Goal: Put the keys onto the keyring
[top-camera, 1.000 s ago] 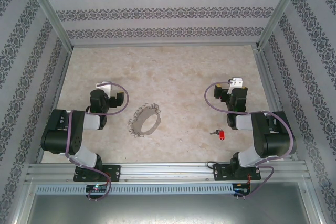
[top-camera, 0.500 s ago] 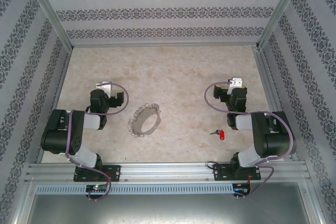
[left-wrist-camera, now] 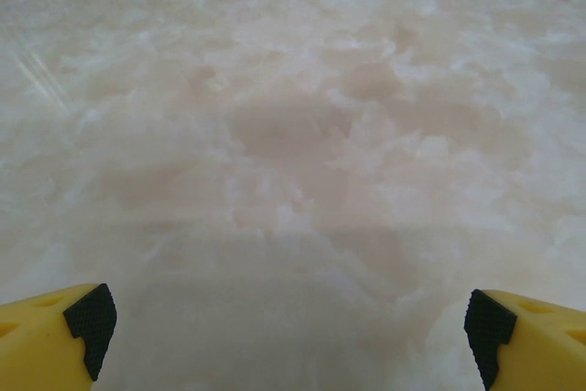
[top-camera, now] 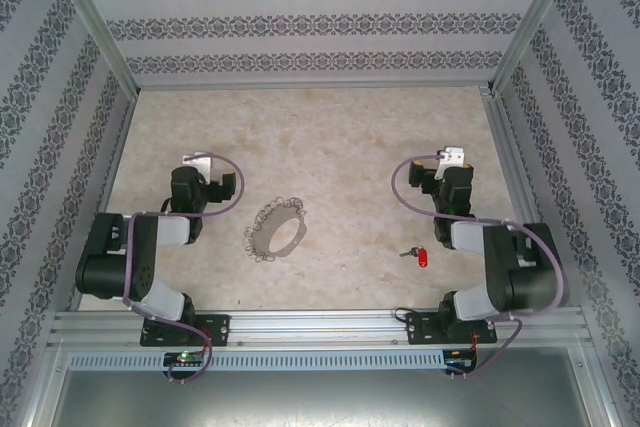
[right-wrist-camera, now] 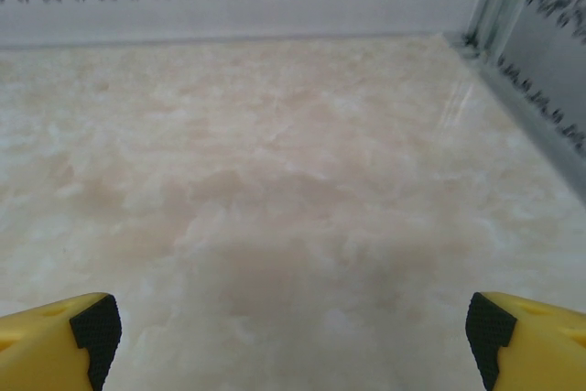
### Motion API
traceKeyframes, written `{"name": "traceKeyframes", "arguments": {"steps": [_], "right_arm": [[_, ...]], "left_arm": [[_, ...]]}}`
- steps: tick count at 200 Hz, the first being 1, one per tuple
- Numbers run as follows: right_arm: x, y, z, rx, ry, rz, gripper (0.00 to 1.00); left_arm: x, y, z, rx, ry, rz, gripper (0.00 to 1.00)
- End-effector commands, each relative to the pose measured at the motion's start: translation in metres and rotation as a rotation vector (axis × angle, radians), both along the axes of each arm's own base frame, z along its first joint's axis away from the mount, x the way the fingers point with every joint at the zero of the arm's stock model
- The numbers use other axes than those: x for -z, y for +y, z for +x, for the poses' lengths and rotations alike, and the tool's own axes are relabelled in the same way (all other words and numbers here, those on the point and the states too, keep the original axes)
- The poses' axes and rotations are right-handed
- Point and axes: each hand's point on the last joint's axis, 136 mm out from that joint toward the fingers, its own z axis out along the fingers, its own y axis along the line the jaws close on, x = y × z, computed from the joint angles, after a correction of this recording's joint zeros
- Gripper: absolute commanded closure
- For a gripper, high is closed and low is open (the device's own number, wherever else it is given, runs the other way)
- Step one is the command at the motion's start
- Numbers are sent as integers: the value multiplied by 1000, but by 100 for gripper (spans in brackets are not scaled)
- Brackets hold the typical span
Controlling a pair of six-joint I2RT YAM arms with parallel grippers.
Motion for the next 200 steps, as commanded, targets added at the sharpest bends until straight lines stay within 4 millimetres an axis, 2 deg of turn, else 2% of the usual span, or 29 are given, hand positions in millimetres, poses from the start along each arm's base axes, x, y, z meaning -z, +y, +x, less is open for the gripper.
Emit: {"name": "traceKeyframes", "arguments": {"steps": [1,29,43,61,90,117,136,154,166,180,189,200], "right_arm": [[-36,-11,-3,72,-28,27,2],[-67,5,-5,15,-38,201,2],[-71,3,-9,54,-63,348,2],[-71,17,-8,-7,-33,449,2],[-55,48,-12,-131,84,553,2],[-37,83,-25,-260,222,615,5],[-23,112,-40,-335,324,637,8],[-11,136,-53,-388,404,636,11],[-5,150,-60,-410,435,635,11],[1,161,-65,-419,457,623,12],[4,166,-67,-417,467,619,12],[6,170,-68,-418,481,627,14]], "left_arm": [[-24,4,8,-19,47,-21,0],[-51,-5,13,-36,102,-125,0],[-67,-10,11,-71,113,-221,0],[-85,-27,3,-61,149,-364,0],[-97,-76,-24,79,248,-523,4],[-102,-134,-63,269,305,-552,3],[-92,-170,-95,400,372,-480,3],[-67,-191,-117,471,442,-442,5],[-50,-201,-126,498,462,-415,6],[-32,-208,-132,516,471,-380,14],[-22,-210,-134,513,473,-351,15],[-11,-214,-136,527,469,-318,25]]}}
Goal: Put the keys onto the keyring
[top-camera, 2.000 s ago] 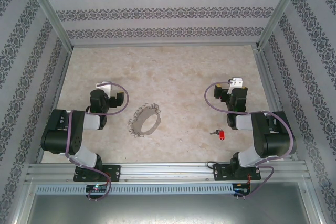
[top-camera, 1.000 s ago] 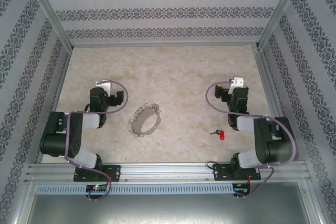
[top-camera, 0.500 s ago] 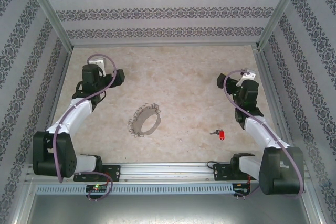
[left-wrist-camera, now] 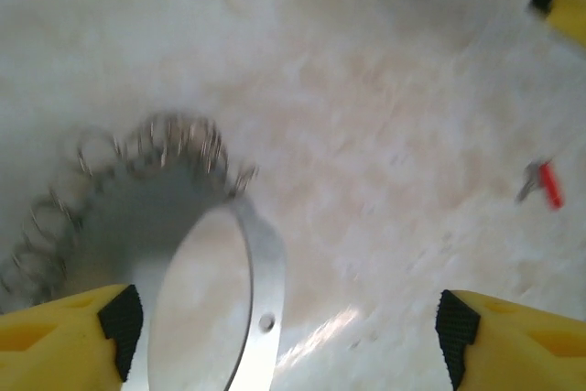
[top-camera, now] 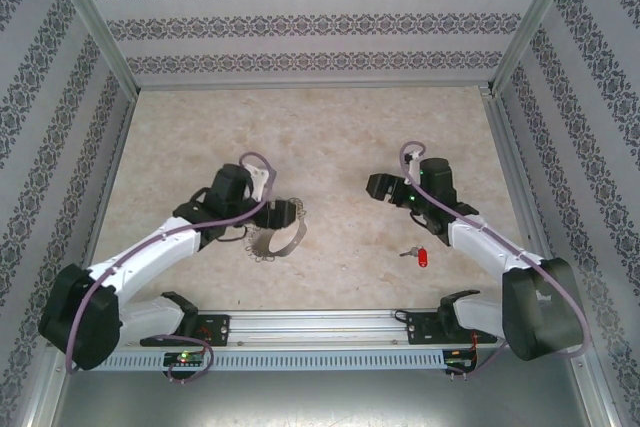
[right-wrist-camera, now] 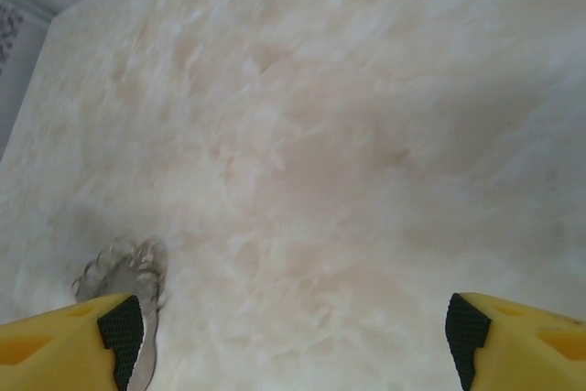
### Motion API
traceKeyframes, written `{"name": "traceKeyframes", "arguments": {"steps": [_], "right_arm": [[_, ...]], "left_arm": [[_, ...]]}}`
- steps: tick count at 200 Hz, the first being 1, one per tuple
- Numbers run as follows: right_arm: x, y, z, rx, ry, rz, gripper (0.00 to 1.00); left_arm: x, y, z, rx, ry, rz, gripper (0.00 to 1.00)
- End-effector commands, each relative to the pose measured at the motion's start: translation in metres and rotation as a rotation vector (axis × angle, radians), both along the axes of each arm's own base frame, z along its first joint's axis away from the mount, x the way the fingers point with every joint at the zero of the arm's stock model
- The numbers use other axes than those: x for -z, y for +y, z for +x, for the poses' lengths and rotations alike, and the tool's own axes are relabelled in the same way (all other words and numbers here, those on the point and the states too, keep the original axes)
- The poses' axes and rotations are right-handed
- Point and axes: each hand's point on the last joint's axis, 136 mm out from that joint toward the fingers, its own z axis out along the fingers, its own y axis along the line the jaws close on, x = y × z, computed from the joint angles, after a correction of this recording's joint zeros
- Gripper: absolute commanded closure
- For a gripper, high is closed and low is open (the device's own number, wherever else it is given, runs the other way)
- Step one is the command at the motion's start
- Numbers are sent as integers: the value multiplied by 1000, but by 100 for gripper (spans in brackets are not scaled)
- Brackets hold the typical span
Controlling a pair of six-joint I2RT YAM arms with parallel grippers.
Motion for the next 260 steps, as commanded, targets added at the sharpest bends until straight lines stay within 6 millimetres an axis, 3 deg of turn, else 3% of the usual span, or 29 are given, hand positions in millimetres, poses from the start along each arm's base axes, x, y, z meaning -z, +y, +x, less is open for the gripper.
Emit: {"name": "traceKeyframes", "arguments": {"steps": [1,32,94,166,260], "right_arm": [[2,11,-3,-3,45,18,14],[7,12,1,34,73,34,17],[11,14,7,39,86,23,19],[17,13,7,46,100,10,20],[16,15,12,36,97,8,21]], "left_arm": [[20,-5,-1,25,-44,63,26],[28,-19,6,65,-79,87,42],[49,-40,26,120,-92,78,60],[56,-54,44,162,-121,100,65],[69,-48,48,143,-126,141,66]]}}
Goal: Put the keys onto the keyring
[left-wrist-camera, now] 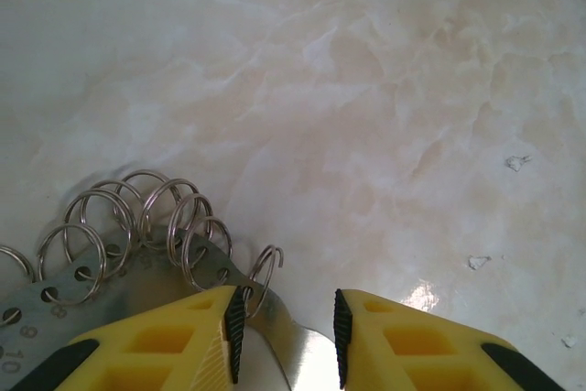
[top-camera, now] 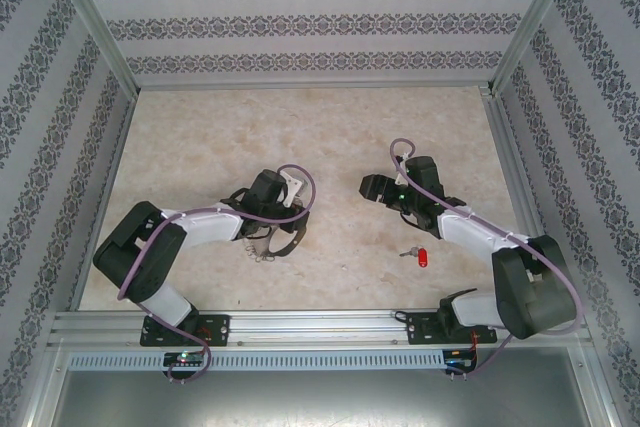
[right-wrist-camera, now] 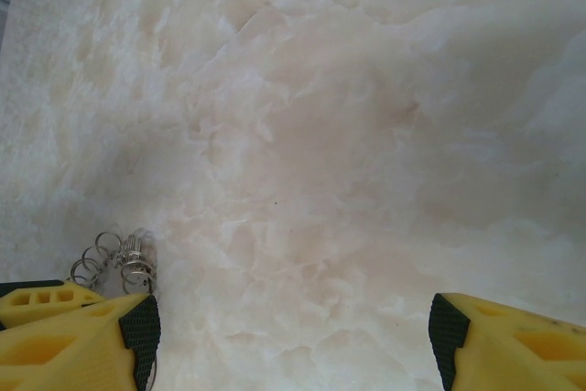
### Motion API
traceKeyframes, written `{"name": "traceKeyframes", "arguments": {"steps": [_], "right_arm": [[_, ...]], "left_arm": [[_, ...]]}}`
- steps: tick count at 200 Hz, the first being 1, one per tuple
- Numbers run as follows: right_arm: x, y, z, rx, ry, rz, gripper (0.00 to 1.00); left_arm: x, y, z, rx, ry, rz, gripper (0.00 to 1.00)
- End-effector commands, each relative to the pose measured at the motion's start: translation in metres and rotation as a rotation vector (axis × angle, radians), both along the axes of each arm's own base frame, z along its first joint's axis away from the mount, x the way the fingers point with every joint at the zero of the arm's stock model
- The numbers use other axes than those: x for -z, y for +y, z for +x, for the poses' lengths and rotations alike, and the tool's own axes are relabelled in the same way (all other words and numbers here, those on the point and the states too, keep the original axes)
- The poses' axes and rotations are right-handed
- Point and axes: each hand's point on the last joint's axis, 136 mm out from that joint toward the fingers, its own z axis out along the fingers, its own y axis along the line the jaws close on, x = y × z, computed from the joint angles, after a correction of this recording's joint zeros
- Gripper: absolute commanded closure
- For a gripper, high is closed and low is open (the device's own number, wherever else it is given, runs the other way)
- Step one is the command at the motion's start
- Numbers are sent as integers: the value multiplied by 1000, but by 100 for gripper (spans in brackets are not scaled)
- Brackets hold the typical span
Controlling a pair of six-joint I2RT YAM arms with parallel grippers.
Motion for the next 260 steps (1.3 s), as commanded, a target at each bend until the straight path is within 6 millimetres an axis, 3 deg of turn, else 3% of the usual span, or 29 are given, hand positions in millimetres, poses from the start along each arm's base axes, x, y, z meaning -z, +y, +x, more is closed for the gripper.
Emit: {"name": "traceKeyframes", "arguments": {"steps": [1,152,204,260], "right_arm": [[-7,5,5,-7,-19,-4,21],[-2,0,4,-5,-9,-8,24],[0,-4,5,4,-11,-9,24],[2,-4,4,3,-4,-5,25]], "left_arm": [[-1,-6,6,12,-36,-2,66],[21,3,9,-11,-23,40,72],[14,16,6,-43,-89,52,71],[17,12,6,-37,-108,19,71]]}}
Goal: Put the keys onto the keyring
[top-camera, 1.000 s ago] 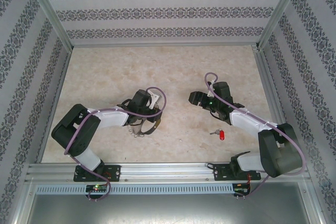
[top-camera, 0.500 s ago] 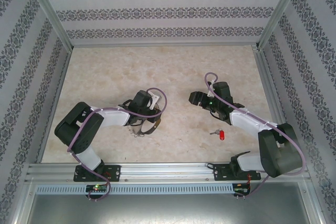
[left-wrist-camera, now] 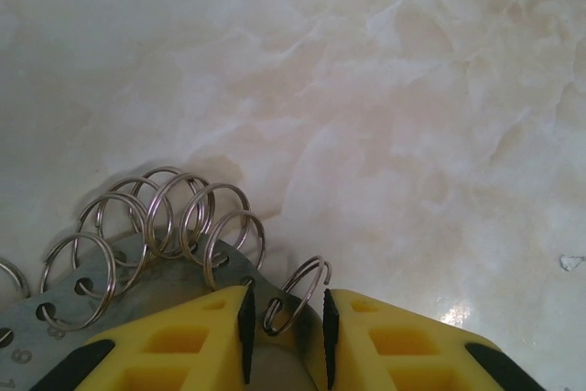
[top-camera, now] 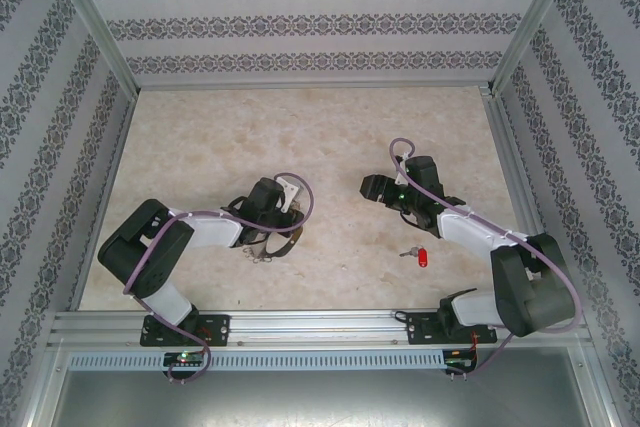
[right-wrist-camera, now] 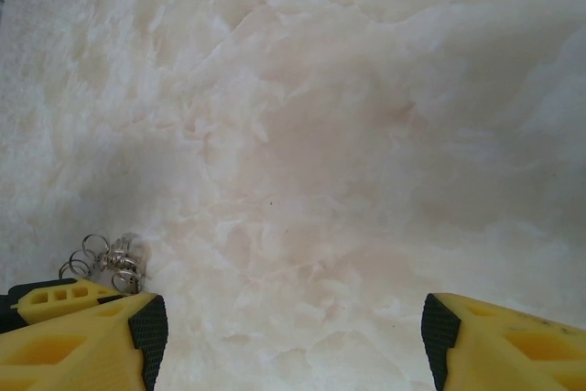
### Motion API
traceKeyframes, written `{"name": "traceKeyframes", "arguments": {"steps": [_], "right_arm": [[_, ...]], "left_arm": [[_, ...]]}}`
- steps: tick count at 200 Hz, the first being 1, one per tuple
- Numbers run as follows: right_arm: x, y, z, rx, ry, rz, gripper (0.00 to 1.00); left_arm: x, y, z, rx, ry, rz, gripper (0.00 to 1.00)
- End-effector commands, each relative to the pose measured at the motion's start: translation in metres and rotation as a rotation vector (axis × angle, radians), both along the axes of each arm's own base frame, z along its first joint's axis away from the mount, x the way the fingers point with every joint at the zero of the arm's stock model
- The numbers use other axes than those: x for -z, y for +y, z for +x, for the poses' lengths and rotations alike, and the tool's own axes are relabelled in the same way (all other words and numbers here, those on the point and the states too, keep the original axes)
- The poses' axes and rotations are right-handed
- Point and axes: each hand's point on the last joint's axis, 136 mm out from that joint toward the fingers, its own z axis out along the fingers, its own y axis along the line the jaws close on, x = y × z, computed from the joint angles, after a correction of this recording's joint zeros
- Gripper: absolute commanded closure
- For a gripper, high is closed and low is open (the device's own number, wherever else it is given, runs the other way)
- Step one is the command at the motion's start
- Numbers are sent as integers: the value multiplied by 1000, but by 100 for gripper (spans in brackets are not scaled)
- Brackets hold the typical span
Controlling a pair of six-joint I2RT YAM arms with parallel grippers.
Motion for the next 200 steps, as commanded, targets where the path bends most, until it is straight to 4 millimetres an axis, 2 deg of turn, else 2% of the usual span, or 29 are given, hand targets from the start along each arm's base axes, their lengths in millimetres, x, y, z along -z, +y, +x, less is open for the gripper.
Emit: {"name": "traceKeyframes", "arguments": {"steps": [1,14,34,67,106,151,177,200], "right_arm": [[-1,-2,3,-1,-12,-2,25],[-2,-1,3,-5,-13,0,25],[-3,-1,4,-6,-16,1,26],[-1,-2,4,-8,-12,0,27],[3,0,2,-17,-3,5,28],[-2,0,3,-18,-13,9,28],[-4,-2,3,-15,-18,7,28],[-3,-3,4,-11,-19,6,28]], "left_arm": [[-3,-1,3,2,-43,-20,71],[-5,-1,3,-4,-47,-31,70],[-12,-1,4,-11,-68,-47,60],[-18,0,3,5,-98,-50,58],[-21,0,1,23,-112,-55,57],[-44,14,11,-27,-152,-109,60],[-57,15,6,-5,-133,-146,64],[-59,12,0,25,-102,-157,64]]}}
